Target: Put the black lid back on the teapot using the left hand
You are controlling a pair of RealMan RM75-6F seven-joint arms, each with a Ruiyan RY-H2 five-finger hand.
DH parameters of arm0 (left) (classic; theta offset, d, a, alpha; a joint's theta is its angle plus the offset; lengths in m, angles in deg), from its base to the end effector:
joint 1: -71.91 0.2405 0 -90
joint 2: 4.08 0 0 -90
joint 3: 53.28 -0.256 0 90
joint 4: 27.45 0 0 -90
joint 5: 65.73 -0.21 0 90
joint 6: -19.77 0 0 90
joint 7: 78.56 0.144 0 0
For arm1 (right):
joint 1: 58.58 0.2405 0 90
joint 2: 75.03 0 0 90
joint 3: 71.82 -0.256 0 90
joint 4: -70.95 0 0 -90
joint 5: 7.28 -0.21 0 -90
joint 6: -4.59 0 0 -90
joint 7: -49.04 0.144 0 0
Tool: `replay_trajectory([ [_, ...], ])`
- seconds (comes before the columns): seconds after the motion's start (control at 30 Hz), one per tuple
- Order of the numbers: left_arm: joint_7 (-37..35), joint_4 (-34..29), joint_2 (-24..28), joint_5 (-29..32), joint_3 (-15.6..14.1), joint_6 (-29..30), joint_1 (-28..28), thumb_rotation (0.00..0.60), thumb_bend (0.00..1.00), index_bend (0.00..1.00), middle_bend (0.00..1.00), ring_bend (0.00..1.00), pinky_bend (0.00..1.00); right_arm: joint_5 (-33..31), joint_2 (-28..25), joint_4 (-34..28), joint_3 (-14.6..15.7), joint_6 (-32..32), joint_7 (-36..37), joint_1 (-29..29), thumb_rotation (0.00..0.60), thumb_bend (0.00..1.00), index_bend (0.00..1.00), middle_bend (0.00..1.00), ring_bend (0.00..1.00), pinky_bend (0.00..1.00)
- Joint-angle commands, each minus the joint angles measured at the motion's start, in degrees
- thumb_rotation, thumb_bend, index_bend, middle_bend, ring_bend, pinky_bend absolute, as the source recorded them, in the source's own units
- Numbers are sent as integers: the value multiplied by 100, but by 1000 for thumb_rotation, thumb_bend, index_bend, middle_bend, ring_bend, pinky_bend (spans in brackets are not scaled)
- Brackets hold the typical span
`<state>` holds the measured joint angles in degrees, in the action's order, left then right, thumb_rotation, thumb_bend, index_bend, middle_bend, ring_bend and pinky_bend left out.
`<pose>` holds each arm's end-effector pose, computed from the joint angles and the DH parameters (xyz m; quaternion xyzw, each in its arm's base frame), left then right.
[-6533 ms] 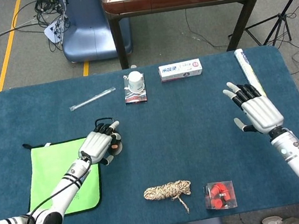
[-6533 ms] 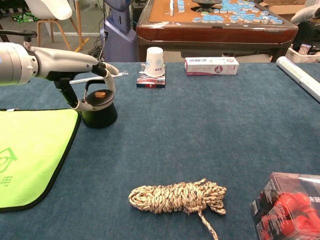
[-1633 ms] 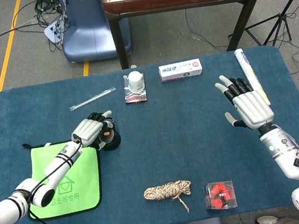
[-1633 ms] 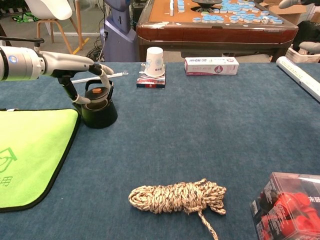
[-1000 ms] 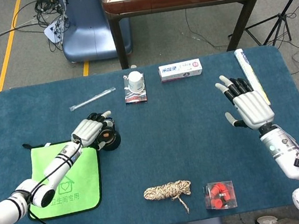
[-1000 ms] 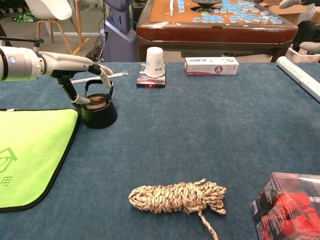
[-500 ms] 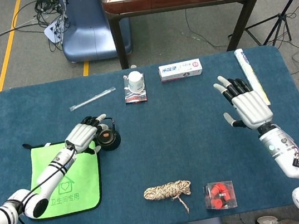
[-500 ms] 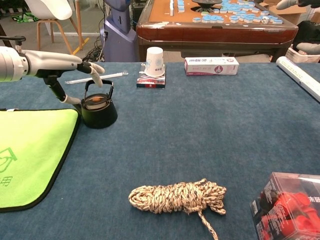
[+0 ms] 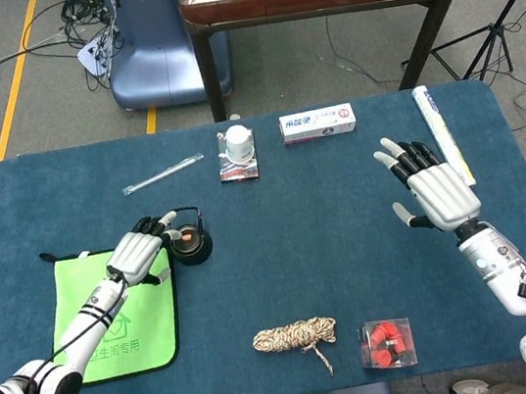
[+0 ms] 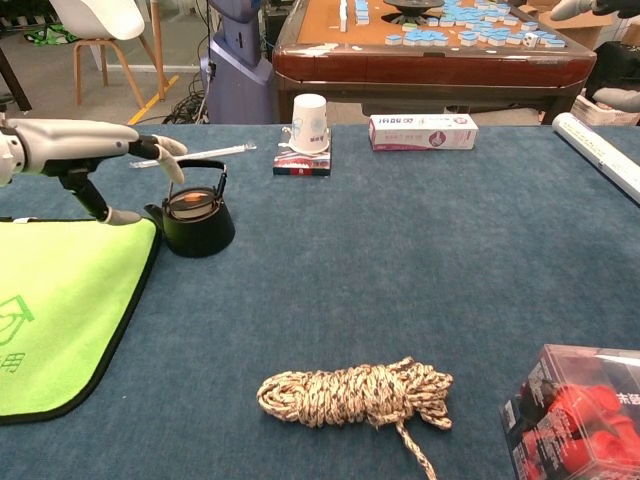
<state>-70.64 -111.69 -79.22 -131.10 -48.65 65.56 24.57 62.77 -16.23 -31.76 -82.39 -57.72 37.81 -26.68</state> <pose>-0.1807 0.3704 0.0391 -0.7787 -0.3752 -0.3029 0.4013 -0.1944 -0.3202 0.1472 0.6946 -0.3477 0.3835 0.4995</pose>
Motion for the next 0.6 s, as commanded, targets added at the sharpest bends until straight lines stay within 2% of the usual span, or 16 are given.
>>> replay_trajectory([
  [0.03,127,-98,-16,33,-31,113,76,600,330,220,0,0,0,67,-17,-11,15,-26,51,-29,600,412,5,0,0,0],
  [0.6,437,-269,-157,156,-23,252,222,600,330,221,0,0,0,331,-128,-104,93,-172,208,-206,600,411,4,0,0,0],
])
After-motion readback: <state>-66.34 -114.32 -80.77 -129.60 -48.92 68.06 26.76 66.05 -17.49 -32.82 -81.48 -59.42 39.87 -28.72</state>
